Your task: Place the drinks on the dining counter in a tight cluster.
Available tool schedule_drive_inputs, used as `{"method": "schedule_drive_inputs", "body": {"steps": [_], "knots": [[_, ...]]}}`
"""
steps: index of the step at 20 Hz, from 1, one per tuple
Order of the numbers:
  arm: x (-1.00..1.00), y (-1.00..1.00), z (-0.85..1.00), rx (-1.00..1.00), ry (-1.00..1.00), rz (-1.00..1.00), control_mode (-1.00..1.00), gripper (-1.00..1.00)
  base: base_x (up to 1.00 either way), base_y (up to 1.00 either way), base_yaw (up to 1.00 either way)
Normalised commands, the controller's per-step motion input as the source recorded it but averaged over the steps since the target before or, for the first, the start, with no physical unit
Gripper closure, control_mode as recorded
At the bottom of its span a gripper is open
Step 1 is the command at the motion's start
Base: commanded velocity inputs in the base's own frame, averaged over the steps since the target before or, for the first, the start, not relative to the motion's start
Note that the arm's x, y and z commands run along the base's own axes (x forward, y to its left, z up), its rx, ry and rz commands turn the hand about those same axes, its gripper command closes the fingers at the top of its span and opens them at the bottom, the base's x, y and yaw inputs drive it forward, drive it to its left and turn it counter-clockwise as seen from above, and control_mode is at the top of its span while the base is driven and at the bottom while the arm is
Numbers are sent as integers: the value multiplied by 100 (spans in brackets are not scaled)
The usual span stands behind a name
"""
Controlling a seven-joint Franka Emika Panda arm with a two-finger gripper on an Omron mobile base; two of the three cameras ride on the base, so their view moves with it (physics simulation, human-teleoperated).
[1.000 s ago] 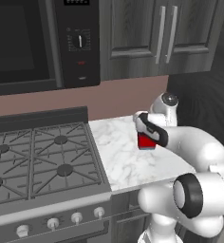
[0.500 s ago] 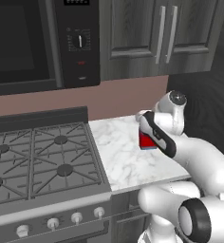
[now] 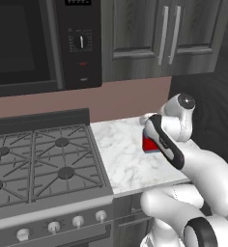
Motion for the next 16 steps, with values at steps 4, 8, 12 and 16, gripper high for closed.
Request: {"method": "schedule_drive_inputs", "body": {"steps": [4, 8, 12, 16], "knots": [[0, 0, 0, 0, 0, 0, -100, 100, 0, 0, 0], [0, 0, 0, 0, 0, 0, -100, 100, 0, 0, 0], [0, 0, 0, 0, 0, 0, -100, 100, 0, 0, 0], [0, 0, 0, 0, 0, 0, -100, 100, 0, 0, 0]]}}
